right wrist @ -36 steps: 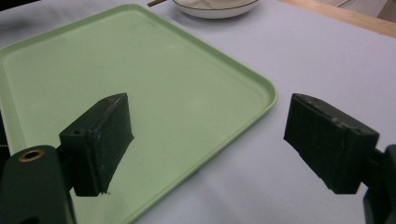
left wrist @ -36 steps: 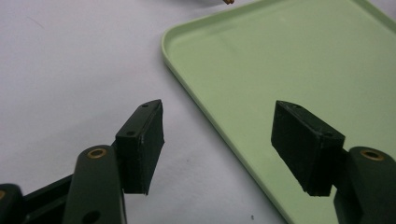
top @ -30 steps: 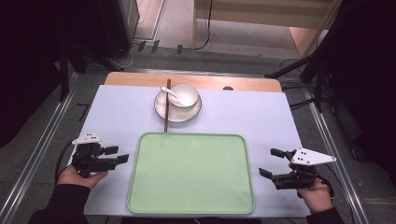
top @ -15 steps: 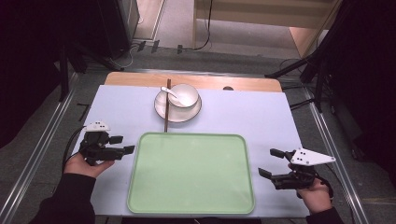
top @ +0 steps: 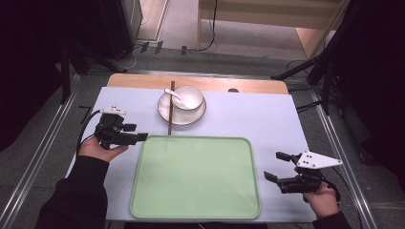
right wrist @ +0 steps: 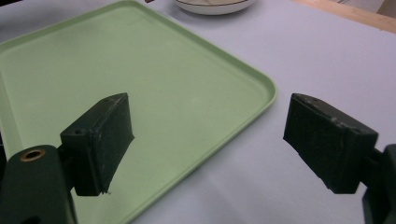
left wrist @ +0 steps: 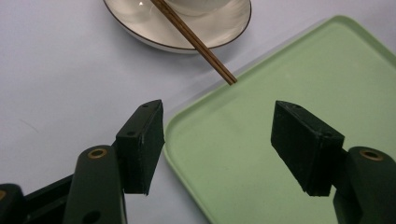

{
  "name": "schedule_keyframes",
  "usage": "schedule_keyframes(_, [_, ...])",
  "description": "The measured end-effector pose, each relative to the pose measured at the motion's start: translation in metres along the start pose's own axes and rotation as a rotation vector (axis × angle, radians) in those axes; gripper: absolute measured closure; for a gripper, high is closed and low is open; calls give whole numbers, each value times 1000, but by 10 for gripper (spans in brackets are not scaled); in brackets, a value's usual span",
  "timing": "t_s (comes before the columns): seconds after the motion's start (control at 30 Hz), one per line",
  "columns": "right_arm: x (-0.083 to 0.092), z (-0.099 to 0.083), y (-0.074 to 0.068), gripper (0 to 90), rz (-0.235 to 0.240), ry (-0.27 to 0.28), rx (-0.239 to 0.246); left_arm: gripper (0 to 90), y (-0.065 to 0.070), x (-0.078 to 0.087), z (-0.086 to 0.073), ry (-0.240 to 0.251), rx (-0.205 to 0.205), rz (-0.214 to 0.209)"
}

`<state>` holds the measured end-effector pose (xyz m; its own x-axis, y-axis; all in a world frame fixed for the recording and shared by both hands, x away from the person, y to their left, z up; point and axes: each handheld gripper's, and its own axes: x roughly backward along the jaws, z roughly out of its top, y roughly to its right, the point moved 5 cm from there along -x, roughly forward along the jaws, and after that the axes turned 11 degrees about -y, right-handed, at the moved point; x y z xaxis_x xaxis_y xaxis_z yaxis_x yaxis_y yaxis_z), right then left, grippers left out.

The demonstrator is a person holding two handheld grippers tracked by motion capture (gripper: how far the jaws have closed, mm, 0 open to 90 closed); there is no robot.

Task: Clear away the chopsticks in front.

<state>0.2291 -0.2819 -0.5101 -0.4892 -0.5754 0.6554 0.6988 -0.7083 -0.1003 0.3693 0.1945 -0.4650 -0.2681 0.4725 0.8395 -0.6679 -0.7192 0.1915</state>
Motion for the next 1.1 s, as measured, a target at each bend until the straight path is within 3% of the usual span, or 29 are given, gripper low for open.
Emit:
schedule_keyframes(0.67, [0,1,1,161,0,7,0,358,-11,-39,65,-23,60,90])
schedule_keyframes(0.9, [1,2,0,161,3,12,0,360,-15,-52,82,-9,83,128])
schedule_keyframes(1.1, [1,4,-2,161,13,18,13,399,-22,-72,90,-44,139,136])
